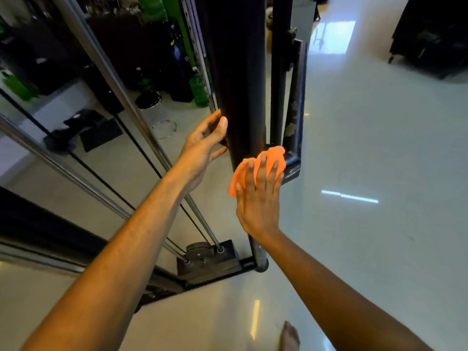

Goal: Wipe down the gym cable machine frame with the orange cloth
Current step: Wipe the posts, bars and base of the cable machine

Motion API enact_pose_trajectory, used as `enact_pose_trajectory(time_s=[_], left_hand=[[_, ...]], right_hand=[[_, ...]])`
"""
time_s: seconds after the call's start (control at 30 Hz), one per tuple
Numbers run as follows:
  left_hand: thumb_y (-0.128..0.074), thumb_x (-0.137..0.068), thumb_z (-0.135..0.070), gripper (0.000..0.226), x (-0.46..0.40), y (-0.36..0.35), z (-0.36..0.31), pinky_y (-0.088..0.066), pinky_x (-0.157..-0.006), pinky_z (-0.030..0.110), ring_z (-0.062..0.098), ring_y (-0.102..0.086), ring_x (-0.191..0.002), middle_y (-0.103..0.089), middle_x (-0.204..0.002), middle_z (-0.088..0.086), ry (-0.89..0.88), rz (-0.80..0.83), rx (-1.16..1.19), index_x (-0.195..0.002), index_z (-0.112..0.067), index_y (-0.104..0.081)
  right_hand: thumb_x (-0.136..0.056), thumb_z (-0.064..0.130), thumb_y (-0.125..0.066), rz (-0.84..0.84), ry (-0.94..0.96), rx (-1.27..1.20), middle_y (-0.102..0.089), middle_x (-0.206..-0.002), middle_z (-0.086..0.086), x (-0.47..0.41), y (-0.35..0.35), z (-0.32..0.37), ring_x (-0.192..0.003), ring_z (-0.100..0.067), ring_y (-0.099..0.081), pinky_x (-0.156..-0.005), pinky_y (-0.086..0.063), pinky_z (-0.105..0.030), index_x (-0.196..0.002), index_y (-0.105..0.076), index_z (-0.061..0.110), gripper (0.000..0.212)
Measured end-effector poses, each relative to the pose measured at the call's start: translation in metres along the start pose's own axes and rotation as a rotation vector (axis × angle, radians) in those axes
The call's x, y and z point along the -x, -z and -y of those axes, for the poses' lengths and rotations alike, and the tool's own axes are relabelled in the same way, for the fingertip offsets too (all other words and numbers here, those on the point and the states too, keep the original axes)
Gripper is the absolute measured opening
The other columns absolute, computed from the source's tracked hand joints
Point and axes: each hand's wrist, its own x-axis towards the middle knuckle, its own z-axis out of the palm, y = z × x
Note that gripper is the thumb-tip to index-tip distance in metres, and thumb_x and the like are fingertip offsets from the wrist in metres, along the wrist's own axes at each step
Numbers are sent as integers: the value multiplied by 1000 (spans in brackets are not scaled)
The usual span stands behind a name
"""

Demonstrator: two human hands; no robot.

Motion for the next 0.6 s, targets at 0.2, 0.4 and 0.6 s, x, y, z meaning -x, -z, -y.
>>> enact_pose_trajectory(time_s=[0.2, 0.4, 0.6], left_hand=[[-75, -99, -43, 60, -1, 6, 34, -42, -124, 51, 10, -52, -147, -59, -156, -10, 1, 51, 42, -155, -35, -55], [-68, -105, -39, 37, -11, 8, 71, -45, -122, 44, 9, -53, -144, -61, -145, -14, 53, 94, 56, -140, -46, -58], [-72, -100, -44, 60, -21, 12, 106, -49, -119, 43, 10, -57, -142, -64, -150, -5, 8, 117, 52, -155, -30, -53]], right_hand=[[-116, 42, -45, -90, -87, 38, 9, -179, -20, -16, -4, 21, -165, -48, 6, -132, -5, -69, -171, -1, 10, 77], [-114, 38, -55, -51, -131, 112, 12, -179, -19, 30, -46, -2, -165, -50, 8, -131, -8, -70, -170, 11, 15, 90], [-114, 43, -51, -103, -166, 96, 22, -177, -17, 31, -64, -8, -164, -49, 11, -131, -2, -69, -168, 23, 15, 96]])
